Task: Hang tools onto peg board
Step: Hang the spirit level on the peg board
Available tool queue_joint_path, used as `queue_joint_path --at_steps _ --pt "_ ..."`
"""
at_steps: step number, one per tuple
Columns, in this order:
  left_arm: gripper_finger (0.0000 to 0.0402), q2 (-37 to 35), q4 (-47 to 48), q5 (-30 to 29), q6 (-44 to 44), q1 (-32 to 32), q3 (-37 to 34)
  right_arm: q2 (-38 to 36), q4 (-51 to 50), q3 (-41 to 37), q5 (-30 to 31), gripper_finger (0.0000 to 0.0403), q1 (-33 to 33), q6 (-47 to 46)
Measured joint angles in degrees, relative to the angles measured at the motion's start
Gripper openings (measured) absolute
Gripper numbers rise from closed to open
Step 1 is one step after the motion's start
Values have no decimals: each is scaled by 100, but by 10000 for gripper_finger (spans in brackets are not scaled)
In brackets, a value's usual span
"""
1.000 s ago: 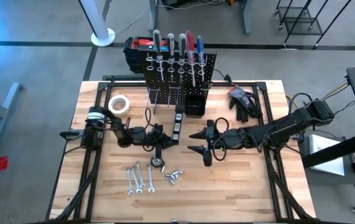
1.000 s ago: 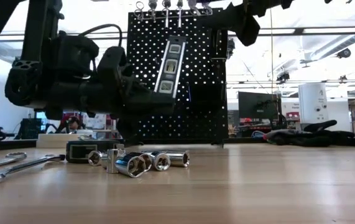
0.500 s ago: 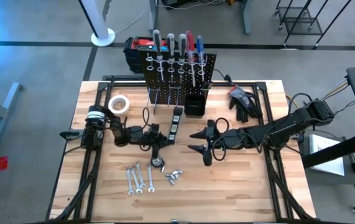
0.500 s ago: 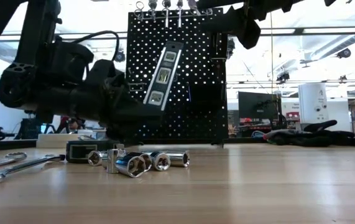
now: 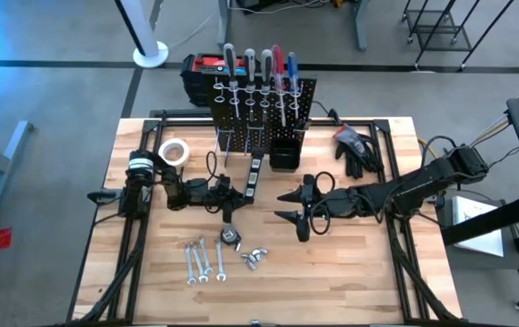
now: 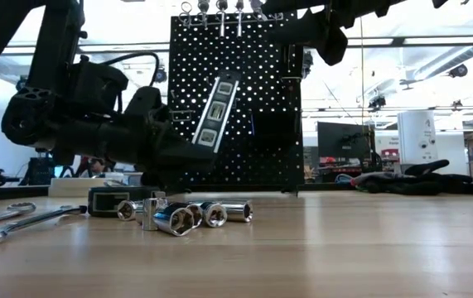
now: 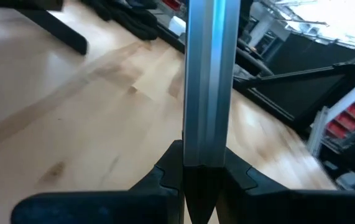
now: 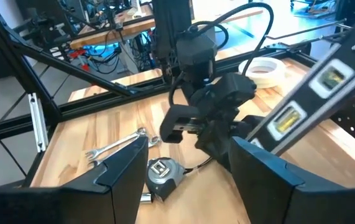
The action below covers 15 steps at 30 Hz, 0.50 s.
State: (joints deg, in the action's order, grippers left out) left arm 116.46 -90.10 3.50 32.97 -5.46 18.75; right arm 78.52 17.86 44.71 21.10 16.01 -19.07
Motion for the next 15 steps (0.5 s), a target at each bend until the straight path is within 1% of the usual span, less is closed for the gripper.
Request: queue_joint_path --at_steps 4,6,15 --pt "34 0 9 37 189 -10 34 0 8 0 0 210 0 -2" --pt "43 0 9 41 324 -12 64 0 29 0 0 211 0 -2" --pt "157 2 39 -74 300 -30 142 0 40 0 0 221 15 -54"
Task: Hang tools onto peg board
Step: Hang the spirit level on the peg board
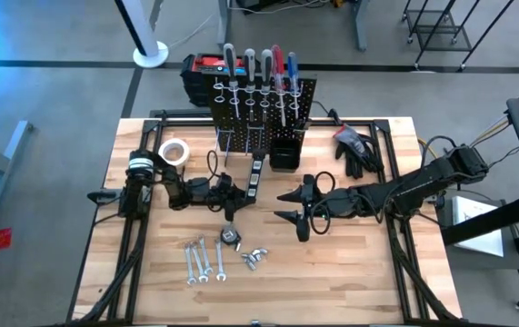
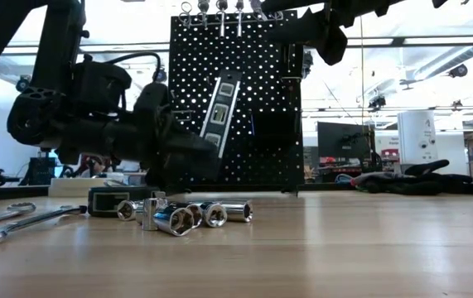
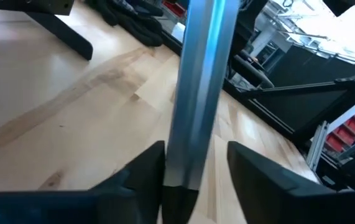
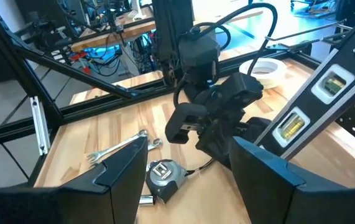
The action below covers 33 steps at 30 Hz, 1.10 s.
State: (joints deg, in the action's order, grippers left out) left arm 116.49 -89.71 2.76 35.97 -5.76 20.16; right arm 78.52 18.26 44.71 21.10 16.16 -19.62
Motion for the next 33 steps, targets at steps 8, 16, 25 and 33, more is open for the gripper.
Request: queue_joint_path --at_steps 8,16,25,33 --pt "232 -7 13 11 -70 -79 -122 0 -46 0 32 215 109 9" --pt "251 -37 57 105 6 -87 -301 729 -47 -31 1279 194 103 -365" --pt "236 -42 -17 103 -105 -57 -463 2612 2234 -18 2497 156 112 1109" --pt "232 -50 149 -87 -607 3 -635 3298 3456 358 3005 85 120 2678"
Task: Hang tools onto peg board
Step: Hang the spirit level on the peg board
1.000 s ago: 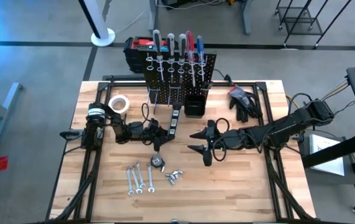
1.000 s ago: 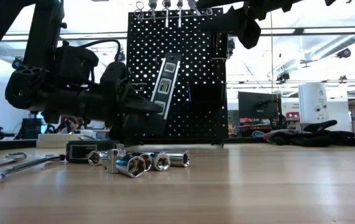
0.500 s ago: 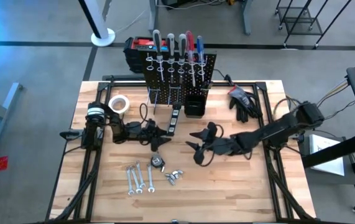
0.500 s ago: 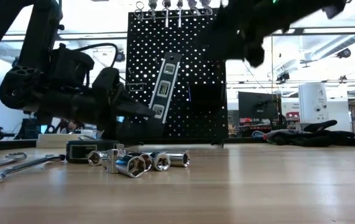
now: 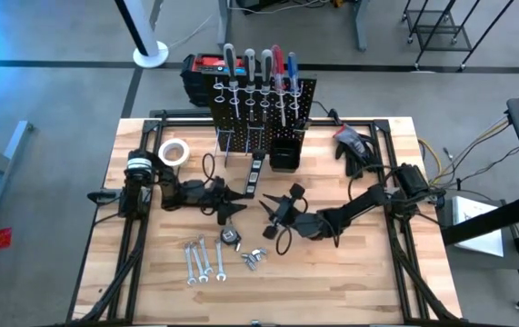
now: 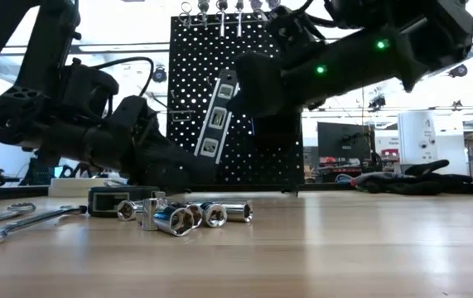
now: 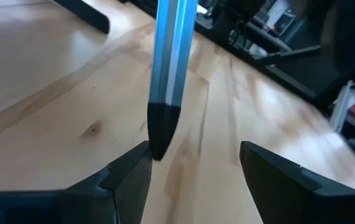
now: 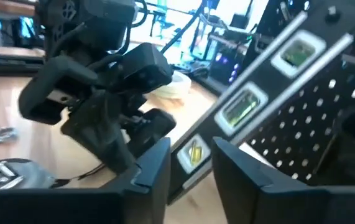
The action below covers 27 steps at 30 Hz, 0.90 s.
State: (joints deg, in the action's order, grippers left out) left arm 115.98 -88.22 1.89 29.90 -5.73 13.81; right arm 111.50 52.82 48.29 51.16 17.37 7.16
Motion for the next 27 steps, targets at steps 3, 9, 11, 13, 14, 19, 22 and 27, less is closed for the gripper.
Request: queue_joint_path --at_steps 3,9,11,13,14,19,22,27 --pt "232 0 26 -133 -169 6 -73 -3 1 106 73 50 0 333" --pt "232 0 78 -388 -555 147 -121 -24 -76 424 157 4 -168 1160" --pt "232 -34 128 -471 -755 255 -127 -24 -310 581 155 4 -309 1272" --pt "232 -85 179 -515 -988 384 -155 -24 -622 727 155 1 -450 1368" --pt "232 -112 170 -523 -1089 451 -147 -24 -758 800 156 1 -517 1411" --pt "232 -312 107 -835 -1293 761 -322 -24 -1095 1048 315 1 -790 1471" --pt "232 -474 76 -1166 -1286 897 -455 -24 -1088 1140 446 0 -919 1606" --pt "232 -771 55 -1343 -1227 1031 -583 -24 -1077 1255 451 0 -1061 1900"
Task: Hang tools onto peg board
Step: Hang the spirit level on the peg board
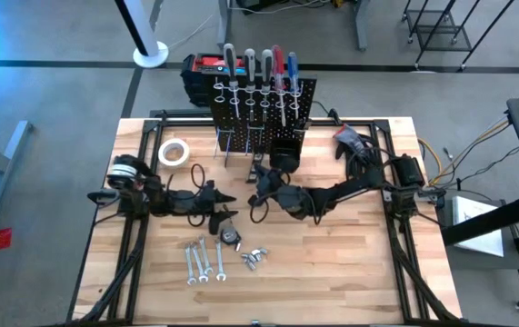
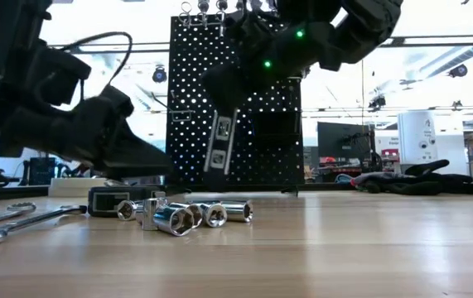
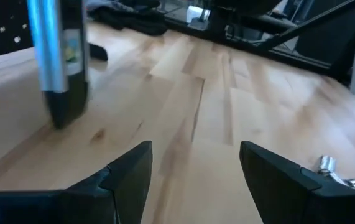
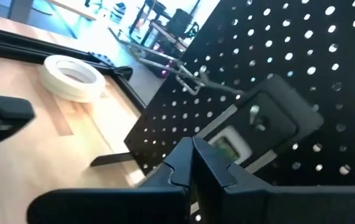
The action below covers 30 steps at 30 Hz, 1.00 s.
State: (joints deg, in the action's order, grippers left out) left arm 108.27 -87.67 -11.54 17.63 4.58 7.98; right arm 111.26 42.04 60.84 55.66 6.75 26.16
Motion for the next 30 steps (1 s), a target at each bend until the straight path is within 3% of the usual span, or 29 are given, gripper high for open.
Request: queue_joint_path --at_steps 7,14,30 --pt "232 -218 1 -60 45 112 -106 -33 0 -9 319 0 -111 398" --pt "232 -219 16 -643 -23 396 -60 -118 25 50 295 0 -312 453" --pt "232 -215 45 -657 0 439 -40 -118 15 149 270 0 -610 754"
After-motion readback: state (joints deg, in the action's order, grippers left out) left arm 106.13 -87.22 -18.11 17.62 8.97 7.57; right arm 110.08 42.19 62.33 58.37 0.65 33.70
